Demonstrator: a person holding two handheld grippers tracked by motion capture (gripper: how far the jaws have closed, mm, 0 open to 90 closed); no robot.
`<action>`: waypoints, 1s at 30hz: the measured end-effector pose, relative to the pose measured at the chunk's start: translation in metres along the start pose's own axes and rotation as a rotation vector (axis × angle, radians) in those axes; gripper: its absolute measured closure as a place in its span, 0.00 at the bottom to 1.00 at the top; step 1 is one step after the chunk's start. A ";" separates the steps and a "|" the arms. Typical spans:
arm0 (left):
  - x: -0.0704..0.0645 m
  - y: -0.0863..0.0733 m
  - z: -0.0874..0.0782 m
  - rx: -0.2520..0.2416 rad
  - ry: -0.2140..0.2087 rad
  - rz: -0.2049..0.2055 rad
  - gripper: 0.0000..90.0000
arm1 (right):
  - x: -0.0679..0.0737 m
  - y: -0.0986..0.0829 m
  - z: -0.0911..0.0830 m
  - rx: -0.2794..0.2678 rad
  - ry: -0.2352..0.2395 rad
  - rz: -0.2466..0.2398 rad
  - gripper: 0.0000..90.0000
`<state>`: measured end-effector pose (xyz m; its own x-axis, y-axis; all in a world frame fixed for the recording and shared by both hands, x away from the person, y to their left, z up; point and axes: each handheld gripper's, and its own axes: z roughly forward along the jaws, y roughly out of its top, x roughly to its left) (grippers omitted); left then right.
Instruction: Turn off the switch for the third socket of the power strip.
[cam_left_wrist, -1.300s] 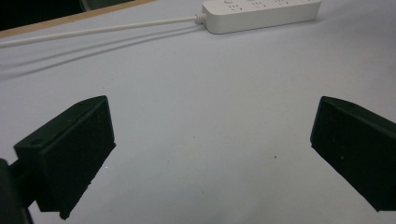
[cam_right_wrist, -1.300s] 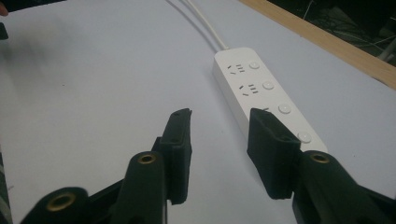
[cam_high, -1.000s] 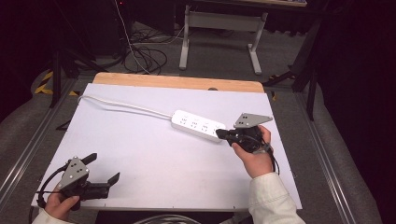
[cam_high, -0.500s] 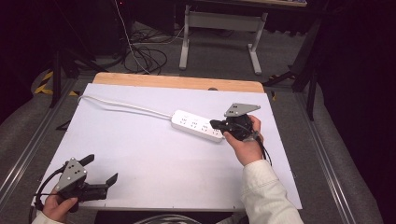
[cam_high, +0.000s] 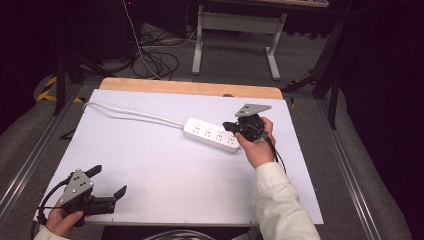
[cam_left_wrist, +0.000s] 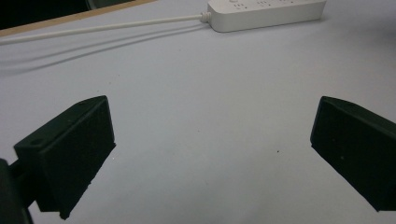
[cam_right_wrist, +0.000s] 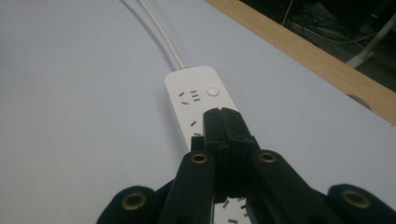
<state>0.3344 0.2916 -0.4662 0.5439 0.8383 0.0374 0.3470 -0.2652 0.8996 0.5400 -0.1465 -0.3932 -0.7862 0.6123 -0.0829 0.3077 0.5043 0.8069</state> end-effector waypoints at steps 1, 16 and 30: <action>0.000 0.000 0.000 -0.001 -0.001 0.000 0.00 | -0.001 0.000 0.002 0.001 -0.003 0.003 1.00; 0.000 0.000 0.000 -0.002 -0.001 0.003 0.00 | -0.014 -0.008 0.037 0.047 -0.032 0.044 1.00; 0.000 0.000 0.000 0.001 -0.004 0.004 0.00 | -0.021 -0.017 0.060 0.101 -0.049 0.072 1.00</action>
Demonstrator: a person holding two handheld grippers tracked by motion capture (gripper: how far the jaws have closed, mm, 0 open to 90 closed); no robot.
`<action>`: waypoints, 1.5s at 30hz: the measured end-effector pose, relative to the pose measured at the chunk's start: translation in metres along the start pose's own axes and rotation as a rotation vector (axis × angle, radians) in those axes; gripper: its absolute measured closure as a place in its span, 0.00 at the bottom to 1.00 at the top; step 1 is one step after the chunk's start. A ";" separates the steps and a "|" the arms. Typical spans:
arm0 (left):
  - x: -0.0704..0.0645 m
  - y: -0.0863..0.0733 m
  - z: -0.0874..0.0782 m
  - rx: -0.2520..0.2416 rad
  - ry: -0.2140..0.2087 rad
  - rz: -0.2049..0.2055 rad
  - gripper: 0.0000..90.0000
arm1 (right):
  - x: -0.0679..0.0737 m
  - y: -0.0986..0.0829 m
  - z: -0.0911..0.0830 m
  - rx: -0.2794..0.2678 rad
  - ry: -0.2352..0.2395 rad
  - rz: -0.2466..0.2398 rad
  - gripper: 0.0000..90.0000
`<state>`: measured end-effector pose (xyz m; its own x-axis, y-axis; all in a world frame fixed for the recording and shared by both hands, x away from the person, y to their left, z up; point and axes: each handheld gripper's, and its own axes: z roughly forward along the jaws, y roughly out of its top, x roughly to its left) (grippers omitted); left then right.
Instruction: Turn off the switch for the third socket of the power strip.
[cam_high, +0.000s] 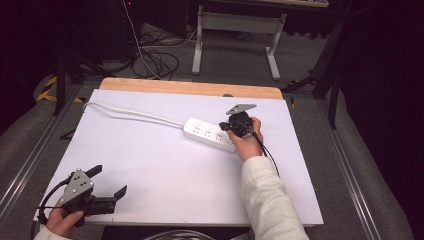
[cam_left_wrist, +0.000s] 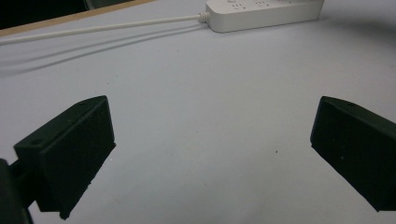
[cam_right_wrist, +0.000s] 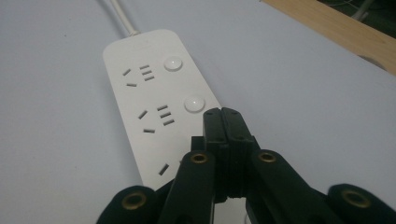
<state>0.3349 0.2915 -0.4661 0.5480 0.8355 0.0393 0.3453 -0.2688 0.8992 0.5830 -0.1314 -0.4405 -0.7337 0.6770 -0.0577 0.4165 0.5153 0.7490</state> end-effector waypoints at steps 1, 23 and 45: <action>0.000 0.000 0.000 -0.001 -0.002 -0.005 0.00 | -0.001 -0.001 0.002 0.010 -0.003 0.001 1.00; 0.000 0.000 0.001 0.002 -0.004 -0.002 0.00 | -0.002 -0.003 0.012 0.053 -0.016 0.000 1.00; -0.001 0.000 0.000 0.000 -0.004 0.001 0.00 | -0.002 -0.005 0.014 0.063 -0.008 0.011 1.00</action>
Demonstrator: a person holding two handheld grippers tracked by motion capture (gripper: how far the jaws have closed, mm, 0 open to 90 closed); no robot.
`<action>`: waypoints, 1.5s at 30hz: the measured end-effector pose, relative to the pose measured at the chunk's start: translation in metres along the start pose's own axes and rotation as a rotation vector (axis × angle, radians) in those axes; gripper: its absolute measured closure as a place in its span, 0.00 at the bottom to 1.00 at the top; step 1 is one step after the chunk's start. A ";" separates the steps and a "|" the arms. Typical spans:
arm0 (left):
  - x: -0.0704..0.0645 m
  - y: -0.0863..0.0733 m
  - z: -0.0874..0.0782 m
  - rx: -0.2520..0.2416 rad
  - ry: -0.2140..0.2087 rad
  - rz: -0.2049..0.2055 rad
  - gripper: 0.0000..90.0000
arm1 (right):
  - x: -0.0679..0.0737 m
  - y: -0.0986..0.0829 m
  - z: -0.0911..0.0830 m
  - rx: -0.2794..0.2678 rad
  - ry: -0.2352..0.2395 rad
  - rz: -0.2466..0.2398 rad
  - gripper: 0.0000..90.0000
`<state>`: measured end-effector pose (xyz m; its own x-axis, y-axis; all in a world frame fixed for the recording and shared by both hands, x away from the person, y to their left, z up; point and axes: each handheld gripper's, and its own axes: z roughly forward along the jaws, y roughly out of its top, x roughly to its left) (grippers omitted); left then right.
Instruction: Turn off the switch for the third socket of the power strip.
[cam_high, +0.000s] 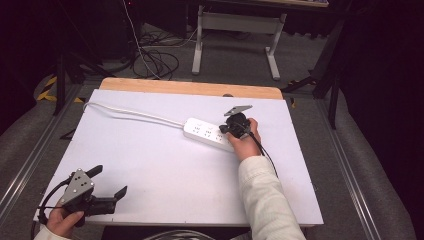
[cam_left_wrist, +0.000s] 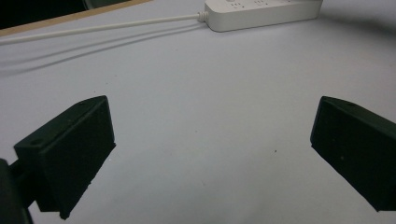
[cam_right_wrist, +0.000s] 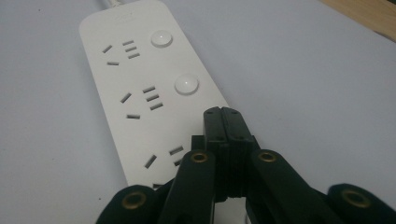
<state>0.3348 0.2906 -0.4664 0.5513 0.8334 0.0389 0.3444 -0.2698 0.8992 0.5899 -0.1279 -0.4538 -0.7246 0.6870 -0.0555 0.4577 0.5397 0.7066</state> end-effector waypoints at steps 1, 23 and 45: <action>0.000 0.000 0.000 0.000 0.000 0.000 0.00 | 0.000 0.000 0.000 -0.001 -0.001 -0.001 1.00; -0.001 0.000 0.000 -0.002 0.001 0.000 0.00 | 0.004 0.001 0.000 0.011 -0.030 -0.003 1.00; 0.000 0.001 0.001 0.001 -0.004 -0.005 0.00 | -0.004 -0.001 -0.004 -0.010 0.010 0.103 0.94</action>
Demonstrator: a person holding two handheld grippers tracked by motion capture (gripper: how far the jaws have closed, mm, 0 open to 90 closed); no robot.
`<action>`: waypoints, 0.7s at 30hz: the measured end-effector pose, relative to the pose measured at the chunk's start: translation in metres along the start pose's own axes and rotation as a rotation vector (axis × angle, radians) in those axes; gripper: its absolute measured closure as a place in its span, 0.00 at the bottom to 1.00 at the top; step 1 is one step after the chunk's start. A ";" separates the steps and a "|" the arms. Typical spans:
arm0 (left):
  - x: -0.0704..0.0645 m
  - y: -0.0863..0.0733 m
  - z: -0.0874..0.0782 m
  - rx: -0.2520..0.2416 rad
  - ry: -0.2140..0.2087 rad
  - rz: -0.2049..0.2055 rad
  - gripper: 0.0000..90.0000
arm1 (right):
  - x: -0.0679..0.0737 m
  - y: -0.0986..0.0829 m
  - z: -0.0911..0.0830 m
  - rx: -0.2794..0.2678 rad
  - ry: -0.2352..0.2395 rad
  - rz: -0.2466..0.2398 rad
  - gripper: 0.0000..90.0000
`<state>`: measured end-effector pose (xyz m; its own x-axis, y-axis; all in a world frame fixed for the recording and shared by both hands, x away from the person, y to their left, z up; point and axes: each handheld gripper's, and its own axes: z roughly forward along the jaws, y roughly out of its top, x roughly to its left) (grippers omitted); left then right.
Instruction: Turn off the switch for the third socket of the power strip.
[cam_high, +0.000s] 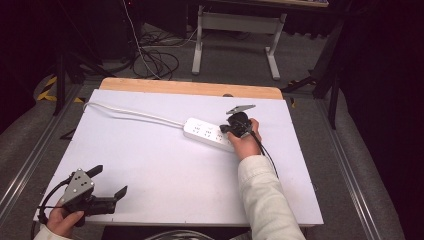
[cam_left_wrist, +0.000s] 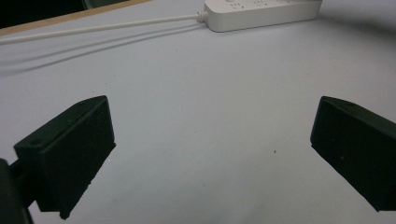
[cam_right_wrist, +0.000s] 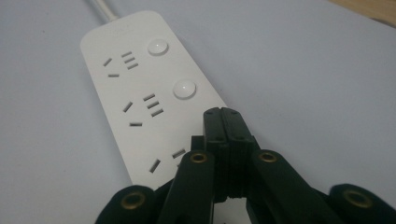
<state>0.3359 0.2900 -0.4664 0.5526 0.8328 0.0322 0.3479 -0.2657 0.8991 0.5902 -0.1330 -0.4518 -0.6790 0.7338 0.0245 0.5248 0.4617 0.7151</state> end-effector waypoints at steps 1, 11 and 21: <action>0.000 0.000 0.000 0.000 0.000 0.000 0.00 | 0.000 0.000 0.000 0.000 0.000 0.000 0.94; 0.000 0.001 0.002 0.001 -0.008 -0.006 0.00 | 0.012 0.011 -0.019 -0.075 0.006 -0.056 0.90; 0.000 0.001 0.003 0.004 -0.005 0.007 0.00 | 0.014 0.014 -0.034 -0.102 -0.002 -0.073 0.89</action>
<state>0.3387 0.2885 -0.4665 0.5590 0.8284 0.0361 0.3475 -0.2736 0.8969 0.5704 -0.1330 -0.4172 -0.7122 0.7013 -0.0313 0.4191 0.4606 0.7824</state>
